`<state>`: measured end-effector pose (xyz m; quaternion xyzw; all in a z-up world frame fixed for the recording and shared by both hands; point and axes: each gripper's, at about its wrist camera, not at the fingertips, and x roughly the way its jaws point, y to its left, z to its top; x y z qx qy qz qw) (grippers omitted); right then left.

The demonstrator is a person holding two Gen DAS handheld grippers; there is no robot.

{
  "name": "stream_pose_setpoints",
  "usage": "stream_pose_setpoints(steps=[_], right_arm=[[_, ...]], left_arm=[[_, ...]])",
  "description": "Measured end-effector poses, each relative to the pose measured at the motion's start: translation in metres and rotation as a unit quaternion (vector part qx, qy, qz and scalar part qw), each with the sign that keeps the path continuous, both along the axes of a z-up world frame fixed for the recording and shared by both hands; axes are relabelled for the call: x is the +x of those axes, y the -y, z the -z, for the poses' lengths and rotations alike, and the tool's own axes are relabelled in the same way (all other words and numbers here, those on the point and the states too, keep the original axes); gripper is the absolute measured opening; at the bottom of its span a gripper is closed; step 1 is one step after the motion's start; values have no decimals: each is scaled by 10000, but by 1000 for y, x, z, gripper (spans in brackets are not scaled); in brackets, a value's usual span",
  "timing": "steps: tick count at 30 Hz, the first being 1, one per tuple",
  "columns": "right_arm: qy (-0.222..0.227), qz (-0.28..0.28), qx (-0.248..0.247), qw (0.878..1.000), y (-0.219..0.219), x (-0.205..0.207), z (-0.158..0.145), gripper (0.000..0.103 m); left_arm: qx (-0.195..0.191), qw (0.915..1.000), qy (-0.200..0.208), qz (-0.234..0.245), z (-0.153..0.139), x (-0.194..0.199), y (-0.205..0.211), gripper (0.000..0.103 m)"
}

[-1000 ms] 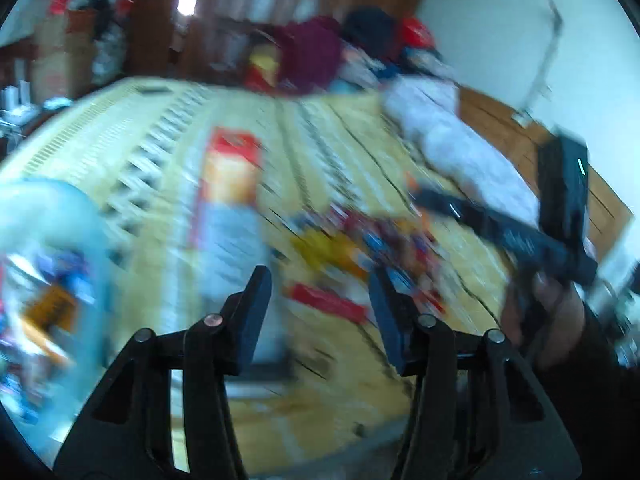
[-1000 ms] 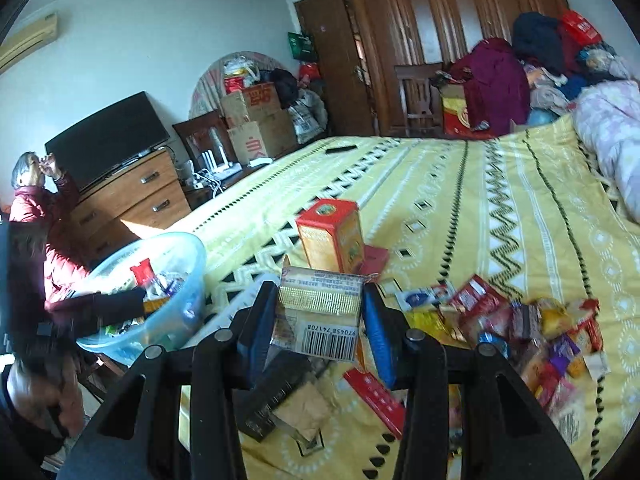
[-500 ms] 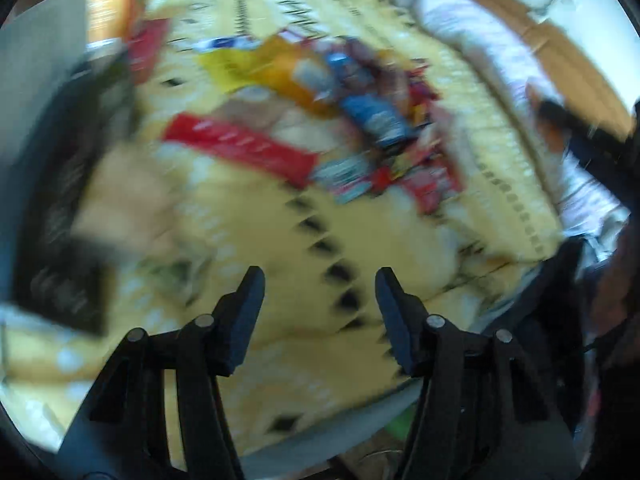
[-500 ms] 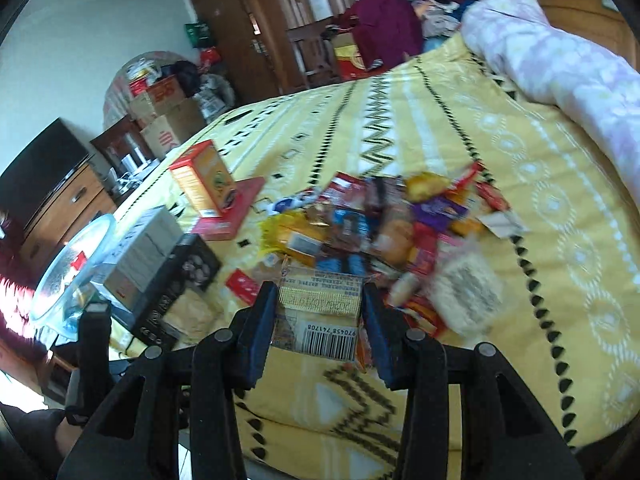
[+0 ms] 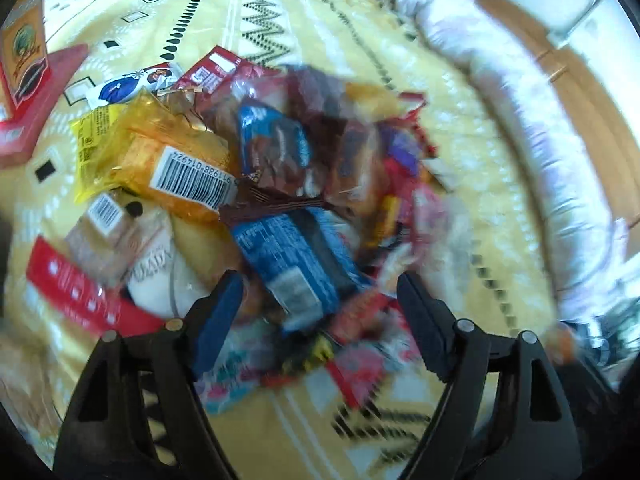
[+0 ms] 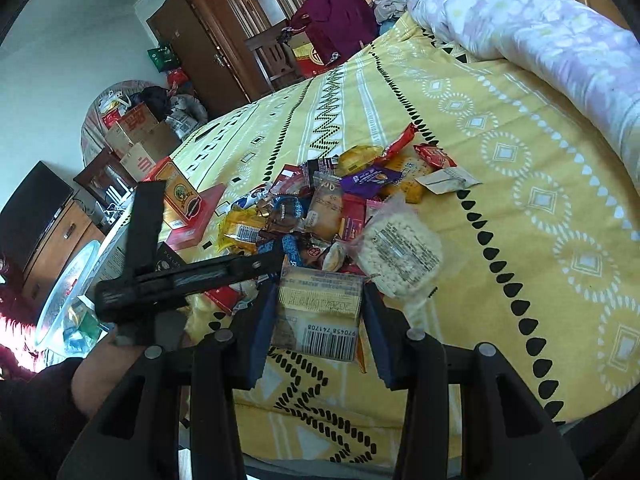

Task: Organize snacks
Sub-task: 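Grasp the blue chip bag with the left gripper while the right holds the beige packet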

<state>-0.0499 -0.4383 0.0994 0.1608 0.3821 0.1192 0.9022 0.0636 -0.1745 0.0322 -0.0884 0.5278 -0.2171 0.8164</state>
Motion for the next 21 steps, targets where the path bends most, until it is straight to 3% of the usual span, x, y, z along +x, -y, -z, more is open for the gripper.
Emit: stream_pose_setpoints(steps=[4, 7, 11, 21], right_arm=[[-115, -54, 73, 9999, -2, -1, 12, 47], [-93, -116, 105, 9998, -7, -2, 14, 47], [3, -172, 112, 9998, -15, -2, 10, 47], [311, -425, -99, 9986, -48, -6, -19, 47]], left_arm=[[231, 9987, 424, 159, -2, -9, -3, 62], [41, 9972, 734, 166, -19, -21, -16, 57], [-151, 9928, 1168, 206, -50, -38, -36, 55], [-605, 9821, 1777, -133, -109, -63, -87, 50]])
